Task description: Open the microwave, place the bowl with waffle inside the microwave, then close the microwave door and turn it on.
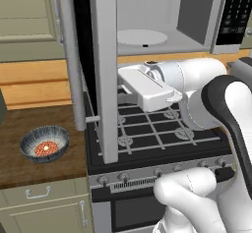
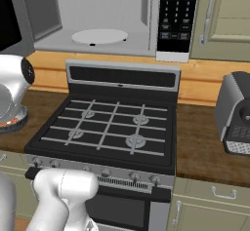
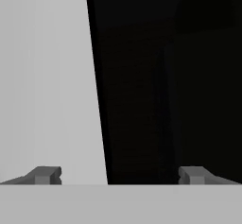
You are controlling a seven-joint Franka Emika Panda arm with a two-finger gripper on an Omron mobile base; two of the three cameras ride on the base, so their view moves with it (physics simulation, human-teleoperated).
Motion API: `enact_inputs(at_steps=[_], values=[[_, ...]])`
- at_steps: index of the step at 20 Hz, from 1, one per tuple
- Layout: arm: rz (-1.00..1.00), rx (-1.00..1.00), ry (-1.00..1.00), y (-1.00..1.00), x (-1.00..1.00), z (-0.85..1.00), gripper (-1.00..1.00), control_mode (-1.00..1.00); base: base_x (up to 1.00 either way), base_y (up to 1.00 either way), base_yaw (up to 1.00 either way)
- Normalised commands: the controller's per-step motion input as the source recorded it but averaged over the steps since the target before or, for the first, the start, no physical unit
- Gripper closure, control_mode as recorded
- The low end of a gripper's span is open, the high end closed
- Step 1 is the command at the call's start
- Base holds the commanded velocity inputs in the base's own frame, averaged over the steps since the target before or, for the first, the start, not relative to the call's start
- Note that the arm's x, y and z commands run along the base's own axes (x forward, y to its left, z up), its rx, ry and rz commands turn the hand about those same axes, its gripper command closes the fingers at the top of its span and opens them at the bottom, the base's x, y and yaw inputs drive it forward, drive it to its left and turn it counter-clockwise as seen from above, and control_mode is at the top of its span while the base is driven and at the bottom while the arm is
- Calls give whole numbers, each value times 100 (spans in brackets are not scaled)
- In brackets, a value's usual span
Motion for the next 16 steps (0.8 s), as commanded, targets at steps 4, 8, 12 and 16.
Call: enact_inputs(at_steps=[4,8,12,16], values=[[0,-3,-1,30,0,0,-100,-100,0,0,0],[0,0,0,2,0,0,-100,-100,0,0,0],[0,0,0,0,0,0,-100,-100,0,0,0],[-5,0,3,-4,-2,2,-100,-100,0,0,0]])
